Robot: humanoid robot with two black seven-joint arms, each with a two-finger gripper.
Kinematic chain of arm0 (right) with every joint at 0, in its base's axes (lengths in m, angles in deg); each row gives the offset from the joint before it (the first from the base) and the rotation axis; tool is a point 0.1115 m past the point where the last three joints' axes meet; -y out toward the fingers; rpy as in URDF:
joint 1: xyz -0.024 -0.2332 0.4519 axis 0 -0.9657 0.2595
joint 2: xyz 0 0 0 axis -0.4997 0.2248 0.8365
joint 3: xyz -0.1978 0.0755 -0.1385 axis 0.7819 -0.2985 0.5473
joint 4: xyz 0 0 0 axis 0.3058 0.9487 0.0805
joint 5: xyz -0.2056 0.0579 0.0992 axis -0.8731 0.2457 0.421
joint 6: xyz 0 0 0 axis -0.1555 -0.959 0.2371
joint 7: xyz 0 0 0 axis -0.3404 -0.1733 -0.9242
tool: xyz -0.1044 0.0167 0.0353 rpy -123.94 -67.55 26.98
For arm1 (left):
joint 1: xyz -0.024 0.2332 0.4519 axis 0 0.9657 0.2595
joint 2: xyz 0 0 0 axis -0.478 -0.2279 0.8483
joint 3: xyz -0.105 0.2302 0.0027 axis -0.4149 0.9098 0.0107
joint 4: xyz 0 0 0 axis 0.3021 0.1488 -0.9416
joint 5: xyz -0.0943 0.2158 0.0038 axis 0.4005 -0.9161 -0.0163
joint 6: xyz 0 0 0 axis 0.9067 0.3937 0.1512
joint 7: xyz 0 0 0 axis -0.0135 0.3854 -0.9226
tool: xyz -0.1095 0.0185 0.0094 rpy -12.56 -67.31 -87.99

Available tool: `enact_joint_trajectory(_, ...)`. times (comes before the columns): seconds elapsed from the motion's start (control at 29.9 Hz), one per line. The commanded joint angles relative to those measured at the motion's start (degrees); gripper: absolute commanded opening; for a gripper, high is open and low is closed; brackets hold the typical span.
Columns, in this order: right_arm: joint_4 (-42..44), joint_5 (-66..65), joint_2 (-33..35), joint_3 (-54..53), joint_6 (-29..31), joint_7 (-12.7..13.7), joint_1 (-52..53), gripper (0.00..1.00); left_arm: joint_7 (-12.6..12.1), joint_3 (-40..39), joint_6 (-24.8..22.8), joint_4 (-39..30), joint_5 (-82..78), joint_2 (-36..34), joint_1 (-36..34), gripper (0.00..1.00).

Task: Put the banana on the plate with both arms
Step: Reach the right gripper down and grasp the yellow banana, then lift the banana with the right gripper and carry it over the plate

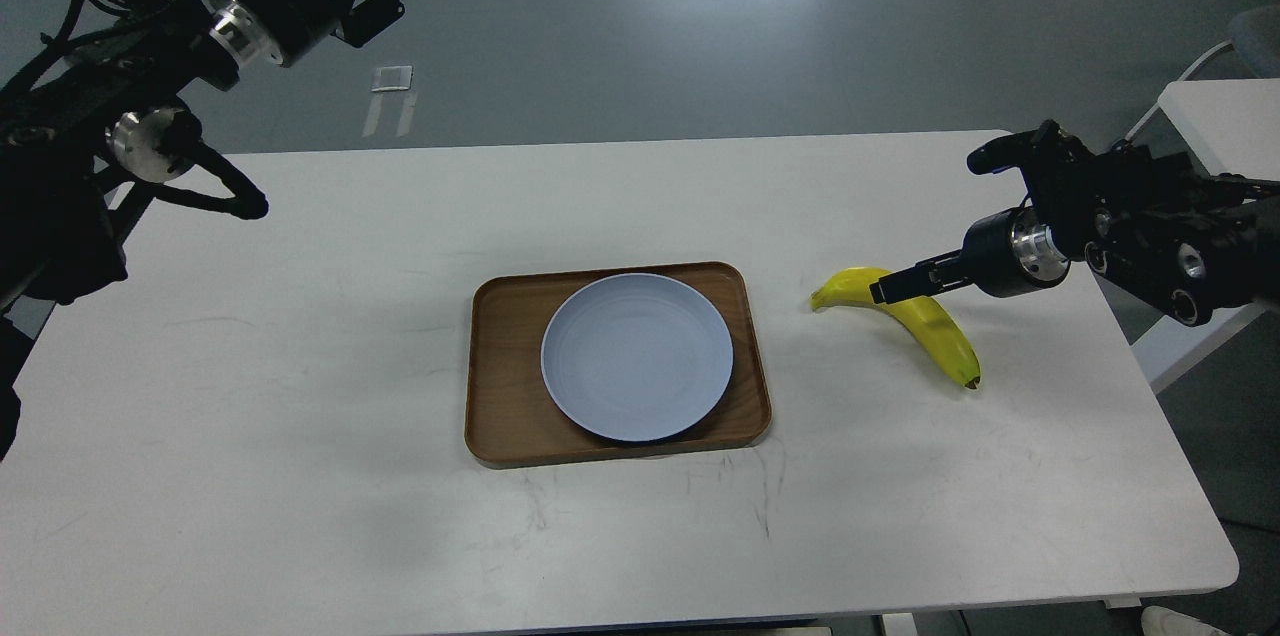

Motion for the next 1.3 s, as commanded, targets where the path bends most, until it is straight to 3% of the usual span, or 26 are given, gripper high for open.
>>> enact_joint_trajectory(0.0, 1.0, 0.0, -0.8, 0.1, 0.0, -0.1, -0.8, 1.0, 0.0, 0.1, 0.0, 0.0, 0.0, 0.0, 0.0, 0.99)
enact_joint_trajectory(0.3, 2.3, 0.1, -0.8, 0.1, 0.0, -0.4, -2.7, 1.0, -0.1, 0.1, 0.0, -0.1, 0.0, 0.1, 0.0, 0.99)
enact_joint_trajectory(0.53, 2.4, 0.1, -0.8, 0.2, 0.0, -0.4, -3.1, 0.9, -0.1, 0.1, 0.0, 0.0, 0.0, 0.0, 0.0, 0.99)
enact_joint_trajectory(0.6, 2.4, 0.1, -0.8, 0.2, 0.0, -0.4, -3.4, 0.77, -0.1, 0.1, 0.0, 0.0, 0.0, 0.0, 0.0, 0.99)
enact_joint_trajectory(0.8, 2.7, 0.1, -0.8, 0.1, 0.0, -0.4, -4.3, 0.66, -0.1, 0.1, 0.0, 0.0, 0.0, 0.0, 0.0, 0.99)
enact_joint_trajectory(1.04, 2.7, 0.2, -0.8, 0.1, 0.0, -0.4, -4.1, 0.25, -0.1, 0.2, 0.0, 0.0, 0.0, 0.0, 0.0, 0.99)
enact_joint_trajectory(1.17, 2.5, 0.2, -0.5, 0.0, 0.0, -0.4, -3.7, 0.17, -0.1, 0.2, 0.0, 0.0, 0.0, 0.0, 0.0, 0.99)
enact_joint_trajectory(1.27, 2.3, 0.6, 0.5, -0.3, 0.0, -0.4, -2.6, 0.17, -0.1, 0.2, 0.0, 0.0, 0.0, -0.1, 0.0, 0.99)
